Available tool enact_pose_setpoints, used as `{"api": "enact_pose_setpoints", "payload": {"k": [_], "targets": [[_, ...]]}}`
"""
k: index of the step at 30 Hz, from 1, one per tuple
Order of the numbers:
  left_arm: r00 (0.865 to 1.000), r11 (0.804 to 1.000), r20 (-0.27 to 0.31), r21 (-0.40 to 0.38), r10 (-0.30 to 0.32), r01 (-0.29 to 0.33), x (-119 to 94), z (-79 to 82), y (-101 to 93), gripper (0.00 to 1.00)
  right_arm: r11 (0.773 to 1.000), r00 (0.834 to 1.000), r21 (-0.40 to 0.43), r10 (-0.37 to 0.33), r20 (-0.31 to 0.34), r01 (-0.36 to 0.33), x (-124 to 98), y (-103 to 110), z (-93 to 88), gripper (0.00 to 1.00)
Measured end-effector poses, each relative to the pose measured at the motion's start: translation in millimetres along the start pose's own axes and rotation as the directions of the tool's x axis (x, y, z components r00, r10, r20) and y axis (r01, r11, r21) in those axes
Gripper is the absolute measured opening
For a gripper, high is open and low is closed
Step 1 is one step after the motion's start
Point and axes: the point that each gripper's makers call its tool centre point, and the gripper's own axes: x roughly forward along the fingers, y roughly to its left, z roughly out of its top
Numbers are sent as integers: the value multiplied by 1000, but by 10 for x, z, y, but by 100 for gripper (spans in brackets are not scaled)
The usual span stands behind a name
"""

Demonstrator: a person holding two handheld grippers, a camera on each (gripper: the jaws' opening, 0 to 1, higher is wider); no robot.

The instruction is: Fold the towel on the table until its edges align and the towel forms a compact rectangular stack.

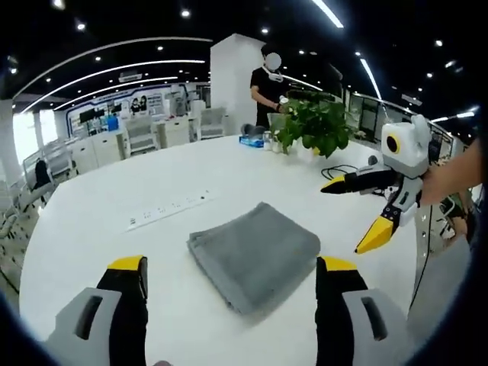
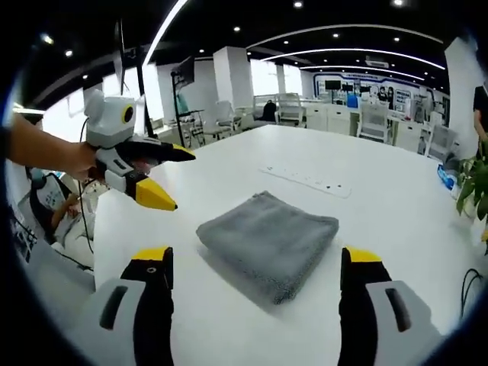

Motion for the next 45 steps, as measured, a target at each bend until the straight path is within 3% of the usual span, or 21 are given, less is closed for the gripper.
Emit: {"api": "enact_pose_setpoints", "payload": {"k": [6,15,25,27,40,45], "targets": [[1000,1000,-4,7,24,-24,-161,-62,-9,99,1000,1000,-7,-13,-3,13,-96,14,-13,96],[999,999,-24,44,31,-30,-394,-200,-155,99,995,995,-8,-95,1,95,-346,7,-14,95],[999,992,-43,125,18,-12,-597,-327,-442,99,997,996,-22,-70,59,71,-543,163,-93,94],[999,990,-34,139,21,-16,-645,-342,-476,99,997,996,-14,-71,46,72,-564,204,-150,94],[999,997,-17,59,46,-45,-859,-526,-644,99,998,996,-8,-65,64,65,-760,430,-467,91],[997,997,-22,37,75,-74,-940,-686,-630,99,998,996,-21,-64,58,65,-830,443,-590,90]]}}
